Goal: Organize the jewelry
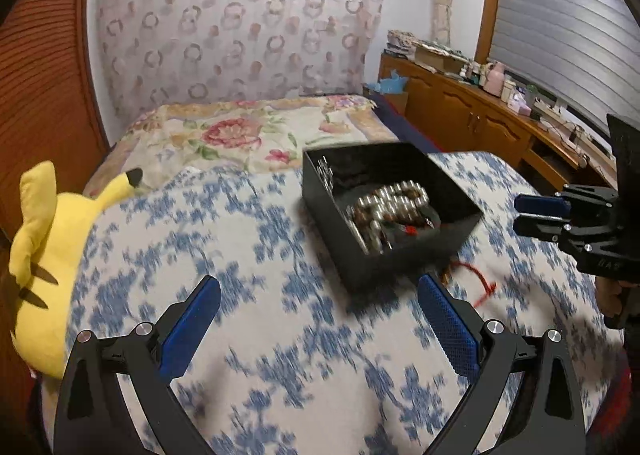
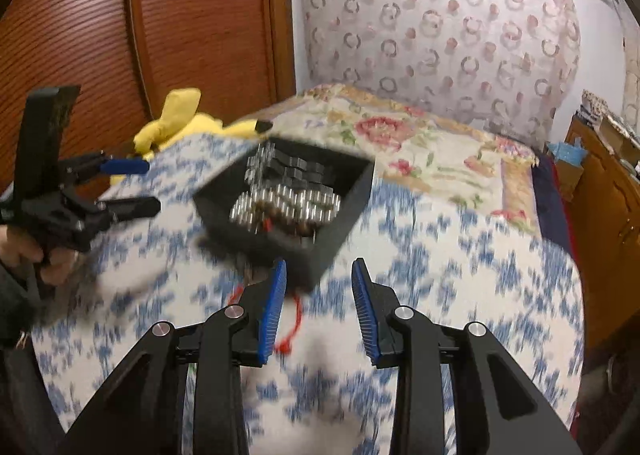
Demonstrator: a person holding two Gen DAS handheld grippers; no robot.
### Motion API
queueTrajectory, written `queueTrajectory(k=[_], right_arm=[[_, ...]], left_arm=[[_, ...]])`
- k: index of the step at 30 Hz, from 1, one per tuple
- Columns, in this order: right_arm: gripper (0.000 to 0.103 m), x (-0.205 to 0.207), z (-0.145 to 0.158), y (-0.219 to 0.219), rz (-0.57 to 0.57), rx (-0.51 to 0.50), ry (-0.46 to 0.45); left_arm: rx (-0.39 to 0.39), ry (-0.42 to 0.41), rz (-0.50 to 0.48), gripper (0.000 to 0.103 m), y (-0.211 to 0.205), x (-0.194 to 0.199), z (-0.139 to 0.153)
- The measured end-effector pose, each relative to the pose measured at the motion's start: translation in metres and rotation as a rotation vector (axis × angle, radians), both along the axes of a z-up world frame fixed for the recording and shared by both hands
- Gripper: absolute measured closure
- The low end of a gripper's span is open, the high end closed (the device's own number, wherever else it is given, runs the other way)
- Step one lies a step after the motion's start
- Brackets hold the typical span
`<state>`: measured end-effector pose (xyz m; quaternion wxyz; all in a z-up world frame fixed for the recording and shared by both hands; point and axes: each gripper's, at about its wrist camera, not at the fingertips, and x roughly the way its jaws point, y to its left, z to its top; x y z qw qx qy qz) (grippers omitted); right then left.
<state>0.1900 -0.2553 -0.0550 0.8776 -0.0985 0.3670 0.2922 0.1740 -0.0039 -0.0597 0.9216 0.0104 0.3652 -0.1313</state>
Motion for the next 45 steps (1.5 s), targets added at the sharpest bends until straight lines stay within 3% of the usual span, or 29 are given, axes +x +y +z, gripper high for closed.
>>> queueTrajectory(k=[6,14,20,21,22,23,38,40,42,45], right_arm=[[0.076,-0.013,-0.024,-0.005,0.013,-0.018,0.064],[0.077,-0.005,-0.039,0.019,0.05,-0.053,0.099],[0.077,-0.009,-0.046,0.032,0.092,-0.144,0.088],[0.078,-0.009,-0.045,0.031,0.095,-0.139,0.09],[0.092,-0.01,-0.045,0.029,0.097,-0.137,0.091],[0.093,-0.01,-0.045,0.028,0.099,-0.139,0.087],[0.095,-0.039,-0.018,-0.034,-0.015,-0.018,0.031],[0.095,-0.045,-0.019,-0.036,-0.021,-0.028,0.024],[0.095,-0.05,-0.02,-0.039,-0.022,-0.038,0.02],[0.095,-0.053,-0.022,-0.041,-0.027,-0.032,0.026]], left_arm=[[0.003,0.046,-0.047,0.008,-0.018,-0.015,-0.016],[0.028,0.075,-0.092,0.008,-0.038,-0.025,-0.03],[0.034,0.107,-0.088,0.008,-0.042,-0.025,-0.036],[0.034,0.114,-0.089,0.008,-0.042,-0.025,-0.037],[0.035,0.12,-0.089,0.008,-0.042,-0.025,-0.038],[0.035,0.128,-0.09,0.008,-0.044,-0.025,-0.038],[0.068,0.156,-0.166,0.008,-0.084,-0.038,-0.037],[0.071,0.155,-0.184,0.016,-0.09,-0.043,-0.038],[0.081,0.167,-0.205,0.033,-0.095,-0.045,-0.041],[0.108,0.167,-0.229,0.046,-0.102,-0.046,-0.044]])
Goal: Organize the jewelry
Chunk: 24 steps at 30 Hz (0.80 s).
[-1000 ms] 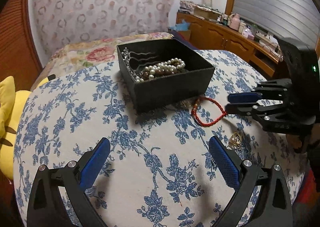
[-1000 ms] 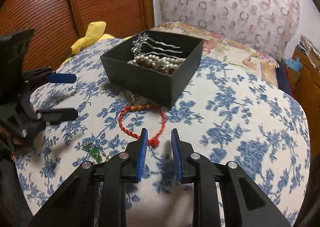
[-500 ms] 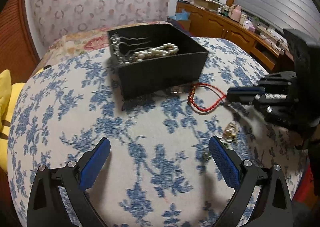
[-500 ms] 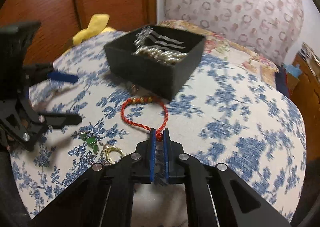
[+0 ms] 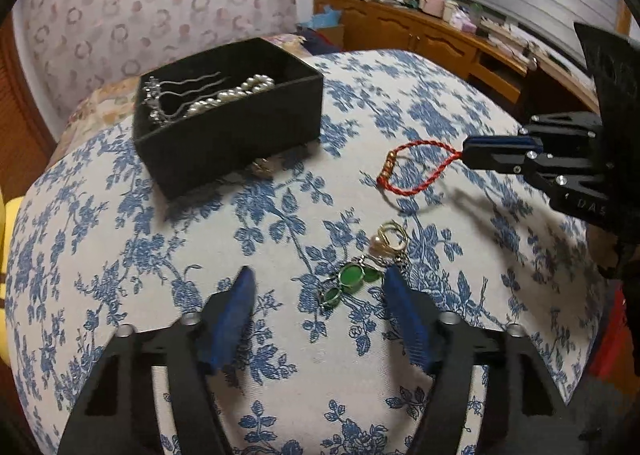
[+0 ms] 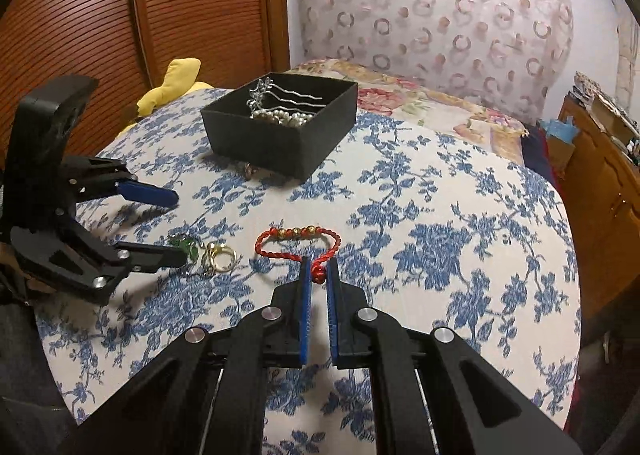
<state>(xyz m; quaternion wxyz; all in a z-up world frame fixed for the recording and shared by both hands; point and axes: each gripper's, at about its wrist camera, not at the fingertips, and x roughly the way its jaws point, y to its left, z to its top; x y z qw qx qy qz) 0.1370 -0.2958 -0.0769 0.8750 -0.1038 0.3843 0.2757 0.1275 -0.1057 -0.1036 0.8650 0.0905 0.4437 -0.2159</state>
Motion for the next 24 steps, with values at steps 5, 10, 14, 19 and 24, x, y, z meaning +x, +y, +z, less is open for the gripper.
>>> queueTrajectory(k=[5,10,14,19,24], right_arm=[[0.095,0.0,0.003,-0.001,-0.007,0.018,-0.005],[0.095,0.002,0.003,0.001,-0.007,0.025,-0.006],[0.095,0.001,0.001,0.004,0.0,0.021,-0.001],[0.095,0.001,0.001,0.008,0.001,0.036,-0.004],[0.095,0.001,0.014,0.016,0.008,0.058,-0.047]], left_arm=[[0.043,-0.019,-0.014,0.066,-0.004,0.003,0.0],[0.069,-0.036,-0.037,0.065,-0.011,0.007,0.001],[0.032,-0.033,-0.062,0.093,-0.011,0.006,0.001],[0.001,-0.026,-0.047,0.093,-0.001,0.005,0.002],[-0.058,-0.049,0.005,0.093,0.018,0.007,0.017]])
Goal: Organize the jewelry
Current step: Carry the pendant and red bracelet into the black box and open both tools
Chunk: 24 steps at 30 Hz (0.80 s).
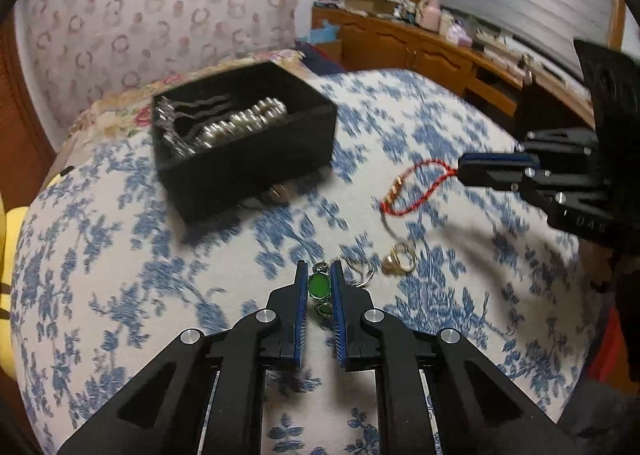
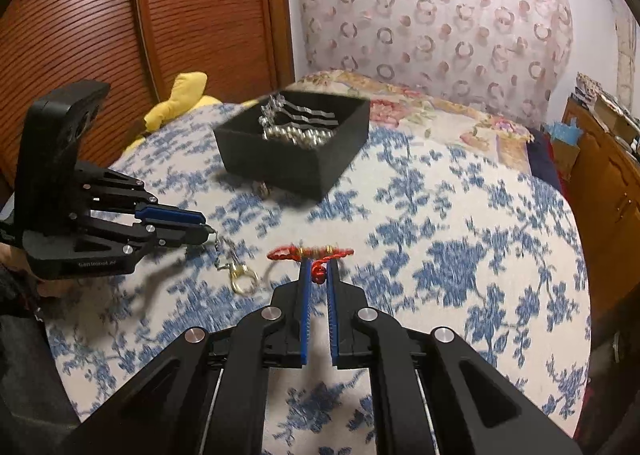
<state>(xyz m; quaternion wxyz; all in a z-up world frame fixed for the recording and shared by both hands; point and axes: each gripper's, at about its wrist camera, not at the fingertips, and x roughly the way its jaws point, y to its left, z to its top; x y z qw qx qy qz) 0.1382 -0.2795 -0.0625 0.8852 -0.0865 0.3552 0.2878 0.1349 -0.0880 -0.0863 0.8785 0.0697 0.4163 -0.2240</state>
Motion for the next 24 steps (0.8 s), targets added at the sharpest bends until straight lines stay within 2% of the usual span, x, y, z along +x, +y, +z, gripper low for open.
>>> queueTrajectory(k=[6,16,20,24], right_arm=[[0.095,0.004,0.031,0.011,0.017,0.02,-0.074],[0.095,0.03,0.077,0.028,0.037,0.047,-0.191],[0.095,0.048,0.08,0.037,0.046,0.059,-0.203],[0.095,0.062,0.07,0.046,0.066,0.063,-0.183]], left_arm=[[-0.056,-0.063,0.018,0.093,0.013,0.006,0.033],[-0.096,-0.174,0.058,0.093,0.029,0.043,0.078],[-0.095,-0.197,0.078,0.093,0.035,0.061,0.088],[-0.091,-0.2,0.094,0.093,0.037,0.075,0.089]])
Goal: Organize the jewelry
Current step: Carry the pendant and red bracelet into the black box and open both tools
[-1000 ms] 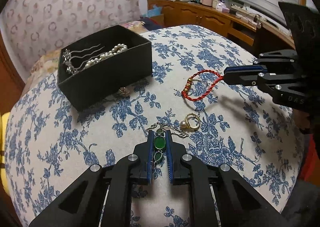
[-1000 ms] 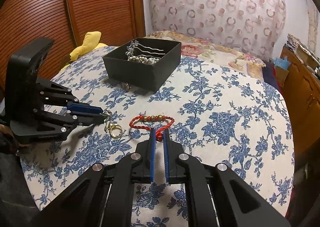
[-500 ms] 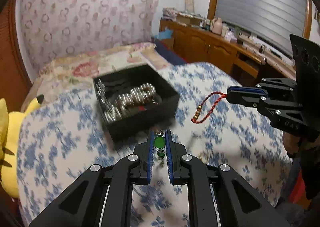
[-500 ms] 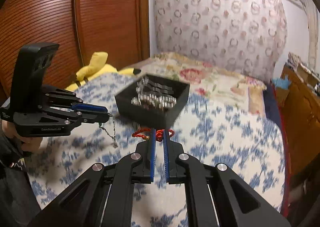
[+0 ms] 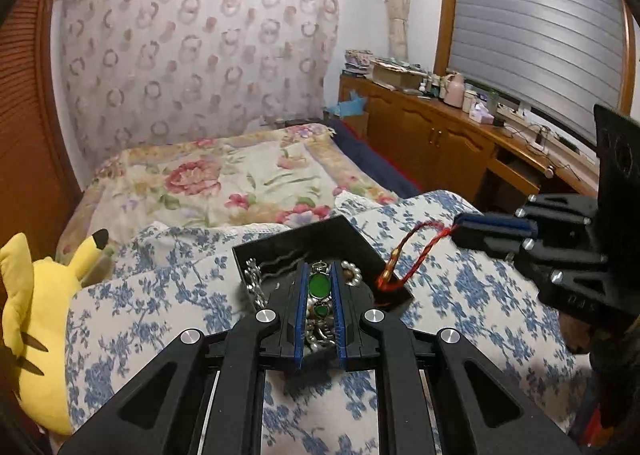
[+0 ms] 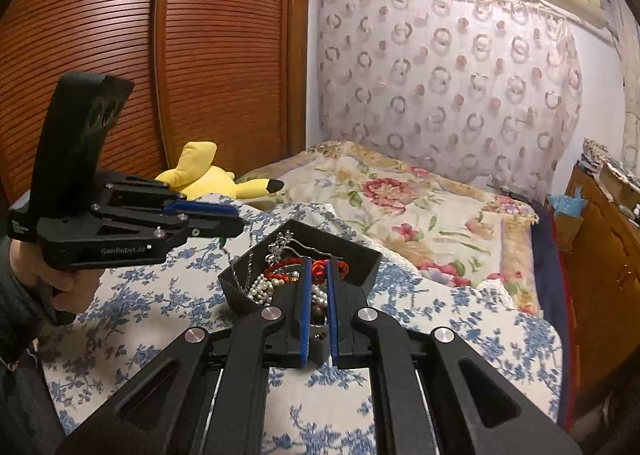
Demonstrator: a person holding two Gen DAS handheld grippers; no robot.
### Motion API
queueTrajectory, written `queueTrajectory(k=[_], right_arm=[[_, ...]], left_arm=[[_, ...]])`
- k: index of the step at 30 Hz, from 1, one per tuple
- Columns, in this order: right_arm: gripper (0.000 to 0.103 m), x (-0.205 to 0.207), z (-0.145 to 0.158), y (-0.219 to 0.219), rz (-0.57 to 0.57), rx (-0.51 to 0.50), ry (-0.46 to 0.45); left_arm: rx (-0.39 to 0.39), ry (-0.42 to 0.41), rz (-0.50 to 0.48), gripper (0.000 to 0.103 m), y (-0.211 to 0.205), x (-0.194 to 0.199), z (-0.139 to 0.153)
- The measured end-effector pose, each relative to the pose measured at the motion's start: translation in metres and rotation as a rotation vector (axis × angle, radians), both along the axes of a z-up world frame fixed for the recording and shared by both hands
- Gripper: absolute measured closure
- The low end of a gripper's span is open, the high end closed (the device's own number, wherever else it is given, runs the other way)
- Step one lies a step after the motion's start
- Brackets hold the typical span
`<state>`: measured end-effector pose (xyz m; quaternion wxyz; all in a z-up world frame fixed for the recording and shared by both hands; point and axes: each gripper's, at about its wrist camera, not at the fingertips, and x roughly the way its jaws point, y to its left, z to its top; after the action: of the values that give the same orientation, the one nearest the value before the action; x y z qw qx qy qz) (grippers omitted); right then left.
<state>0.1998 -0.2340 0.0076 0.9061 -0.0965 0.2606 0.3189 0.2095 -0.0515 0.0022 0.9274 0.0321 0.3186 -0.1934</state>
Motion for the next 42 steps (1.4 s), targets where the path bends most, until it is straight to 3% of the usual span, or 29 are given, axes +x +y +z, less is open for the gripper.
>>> queueTrajectory(k=[7,14,18,31,35,37,38,42], right_arm=[[0.094,0.022,-0.032,0.015,0.031,-0.004,0.072],[0.092,0.028,-0.044,0.02,0.035,0.007,0.098],[0.069,0.026,-0.043,0.018,0.036,0.015,0.098],[0.068,0.011,-0.03,0.0,-0.016,-0.006,0.076],[0.068,-0.001,-0.042,-0.007,-0.034,-0.029,0.104],[0.068,-0.008,-0.049,-0.009,-0.04,-0.04,0.121],[0.068,-0.012,-0.053,-0.011,-0.042,-0.045,0.129],[0.068,-0.028,-0.07,-0.015,-0.052,-0.056,0.169]], left_arm=[[0.017,0.026,0.021,0.093,-0.002,0.018,-0.01],[0.024,0.037,0.033,0.093,-0.002,0.026,-0.016],[0.026,0.035,0.032,0.093,-0.004,0.029,-0.016],[0.041,0.037,0.028,0.093,-0.013,0.046,-0.019],[0.042,0.041,0.043,0.086,-0.012,0.046,-0.023],[0.042,0.042,0.045,0.077,-0.011,0.042,-0.025],[0.041,0.04,0.048,0.068,-0.01,0.039,-0.025],[0.036,0.04,0.052,0.058,-0.005,0.023,-0.027]])
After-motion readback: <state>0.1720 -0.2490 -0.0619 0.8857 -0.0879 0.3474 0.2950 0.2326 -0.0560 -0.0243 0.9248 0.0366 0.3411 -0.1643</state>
